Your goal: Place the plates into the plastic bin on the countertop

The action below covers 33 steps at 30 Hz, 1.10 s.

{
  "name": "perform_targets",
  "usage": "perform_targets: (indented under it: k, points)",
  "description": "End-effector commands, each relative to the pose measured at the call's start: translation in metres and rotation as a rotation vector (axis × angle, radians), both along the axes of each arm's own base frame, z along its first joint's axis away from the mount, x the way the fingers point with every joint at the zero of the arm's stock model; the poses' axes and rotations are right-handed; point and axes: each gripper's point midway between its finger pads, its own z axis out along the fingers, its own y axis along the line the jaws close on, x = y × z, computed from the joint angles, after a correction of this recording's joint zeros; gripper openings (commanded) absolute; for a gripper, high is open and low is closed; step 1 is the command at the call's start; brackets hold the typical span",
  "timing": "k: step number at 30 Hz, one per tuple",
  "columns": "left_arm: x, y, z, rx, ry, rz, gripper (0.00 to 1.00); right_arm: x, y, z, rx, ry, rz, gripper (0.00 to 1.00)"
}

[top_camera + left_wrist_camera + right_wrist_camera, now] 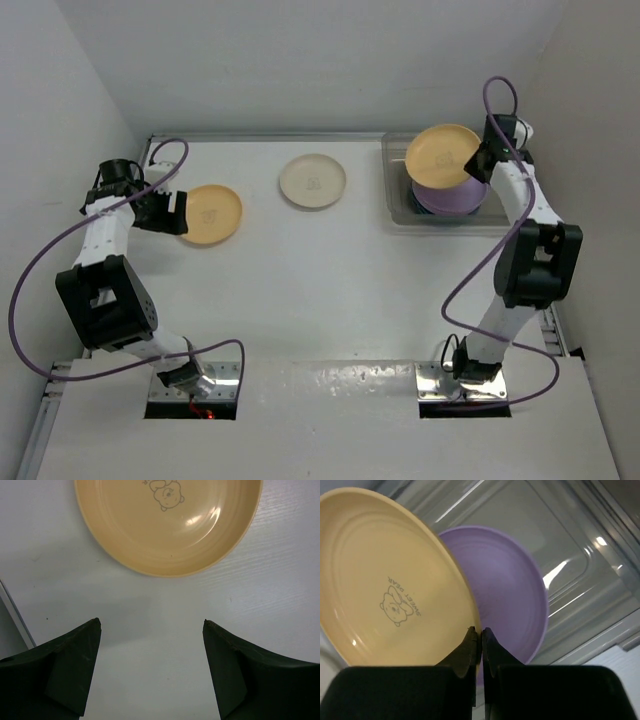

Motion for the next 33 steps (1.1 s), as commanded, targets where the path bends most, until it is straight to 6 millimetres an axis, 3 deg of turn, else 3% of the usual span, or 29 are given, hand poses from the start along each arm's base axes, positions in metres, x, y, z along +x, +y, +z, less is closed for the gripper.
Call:
perform_targets:
  k: [1,3,11,15,19,21,25,26,28,29,30,32,33]
  points:
    - [0.012,0.008,0.011,0.012,-0.032,0.019,0.84,0.000,-0.018,-0.016,0.075,0.050,-0.078,0.00]
    - [0.014,0.011,0.010,0.018,-0.026,0.023,0.84,-0.003,-0.031,-0.025,0.086,0.066,-0.111,0.00]
    - [0.022,0.014,0.000,0.009,-0.002,0.023,0.84,-0.021,-0.030,-0.055,0.104,0.137,-0.115,0.02]
    - [0.024,0.014,0.000,0.009,-0.002,0.023,0.84,-0.028,-0.028,-0.056,0.064,0.189,-0.093,0.27]
    - [0.024,0.015,0.000,0.014,-0.003,0.016,0.84,-0.036,-0.029,-0.048,-0.017,0.214,-0.076,0.37]
    - [0.024,0.015,0.000,0.014,-0.003,0.016,0.84,-0.039,-0.029,-0.049,-0.026,0.213,-0.077,0.49]
    - [0.036,-0.012,0.003,0.037,-0.007,-0.059,0.84,-0.041,-0.030,-0.037,-0.039,0.192,-0.073,0.68]
    - [0.048,-0.032,0.006,0.019,-0.022,-0.120,0.84,-0.039,-0.028,-0.030,-0.056,0.176,-0.053,0.73]
    - [0.064,-0.052,0.011,0.014,-0.039,-0.178,0.84,-0.040,-0.025,-0.020,-0.079,0.159,-0.037,0.76]
    - [0.079,-0.064,0.026,-0.004,-0.077,-0.189,0.84,-0.039,-0.018,-0.004,-0.110,0.127,-0.006,0.76]
    - [0.087,-0.082,0.028,-0.020,-0.087,-0.238,0.84,-0.040,-0.017,0.000,-0.130,0.124,-0.004,0.79]
    - [0.107,-0.083,0.023,-0.025,-0.086,-0.202,0.84,-0.041,-0.005,0.006,-0.156,0.110,0.035,0.79]
    - [0.121,-0.080,0.033,-0.044,-0.118,-0.130,0.84,-0.046,-0.003,0.019,-0.178,0.085,0.042,0.80]
